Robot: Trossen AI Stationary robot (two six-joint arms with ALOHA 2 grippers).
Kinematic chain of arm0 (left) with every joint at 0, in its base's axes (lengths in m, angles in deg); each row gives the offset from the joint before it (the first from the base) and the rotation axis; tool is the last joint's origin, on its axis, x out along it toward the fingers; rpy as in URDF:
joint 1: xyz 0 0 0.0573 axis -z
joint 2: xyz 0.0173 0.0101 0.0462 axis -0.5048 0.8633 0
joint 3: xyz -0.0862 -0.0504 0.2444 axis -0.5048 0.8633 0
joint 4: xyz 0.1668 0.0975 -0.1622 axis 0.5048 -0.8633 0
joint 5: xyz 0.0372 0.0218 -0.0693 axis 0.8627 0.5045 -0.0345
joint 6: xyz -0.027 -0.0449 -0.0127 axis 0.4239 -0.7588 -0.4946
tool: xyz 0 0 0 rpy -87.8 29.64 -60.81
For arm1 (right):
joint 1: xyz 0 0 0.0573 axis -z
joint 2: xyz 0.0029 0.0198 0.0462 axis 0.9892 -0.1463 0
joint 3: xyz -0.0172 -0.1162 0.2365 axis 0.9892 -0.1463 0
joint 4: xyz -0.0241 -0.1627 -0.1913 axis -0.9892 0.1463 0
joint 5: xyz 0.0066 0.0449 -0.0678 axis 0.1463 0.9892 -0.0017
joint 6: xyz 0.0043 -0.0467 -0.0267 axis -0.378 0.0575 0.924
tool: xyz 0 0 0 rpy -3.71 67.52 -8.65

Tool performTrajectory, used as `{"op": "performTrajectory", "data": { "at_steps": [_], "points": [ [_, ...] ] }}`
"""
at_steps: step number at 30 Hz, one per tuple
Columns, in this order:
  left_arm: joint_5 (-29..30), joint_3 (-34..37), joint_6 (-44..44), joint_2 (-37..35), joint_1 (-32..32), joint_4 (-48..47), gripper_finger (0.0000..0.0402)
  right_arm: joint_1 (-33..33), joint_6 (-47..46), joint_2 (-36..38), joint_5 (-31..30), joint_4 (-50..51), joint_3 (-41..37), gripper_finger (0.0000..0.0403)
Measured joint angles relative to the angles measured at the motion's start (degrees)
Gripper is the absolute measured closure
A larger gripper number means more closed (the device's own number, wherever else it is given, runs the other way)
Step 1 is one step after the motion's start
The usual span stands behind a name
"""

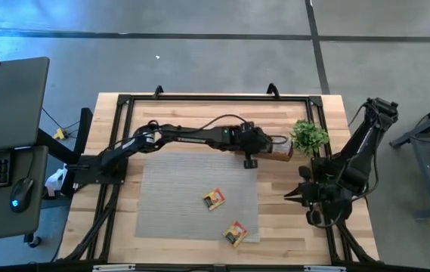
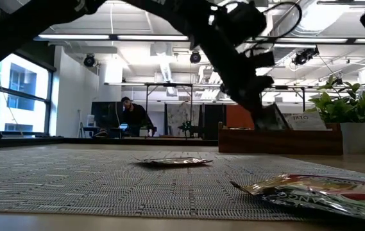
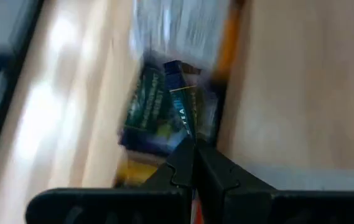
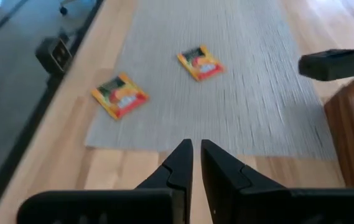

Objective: Pick & Place Tea
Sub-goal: Put the dark purple tea bag in the middle section of the wooden organizer, then put the yellow tea bag in the left section of the wooden organizer

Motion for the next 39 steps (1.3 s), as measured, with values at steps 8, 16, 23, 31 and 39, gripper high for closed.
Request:
{"op": "performTrajectory", "data": {
  "at_steps": [8, 16, 23, 31, 39],
  "points": [
    [2.58, -0.2, -0.47, -0.26, -0.77, 0.73, 0.0396, 0.0, -3.68, 0.0, 1.04, -1.26, -4.36, 0.0373],
    [5.52, -0.2, -0.45, -0.24, -0.82, 0.45, 0.0396, 0.02, -3.31, 0.02, 0.28, -4.39, -5.16, 0.0371],
    [5.35, -0.2, -0.45, -0.24, -0.78, 0.39, 0.0336, 0.02, -3.18, 0.02, 0.29, -4.28, -5.16, 0.0375],
    [10.84, -0.2, -0.73, -0.24, -0.64, 1.7, 0.0242, 0.02, -3.16, 0.02, -0.2, -4.28, -5.16, 0.0371],
    [13.34, -3.61, -19.39, -0.68, 0.48, -3.47, 0.0232, 0.02, -3.16, 0.02, -0.6, -4.28, -5.16, 0.0374]
  ]
}}
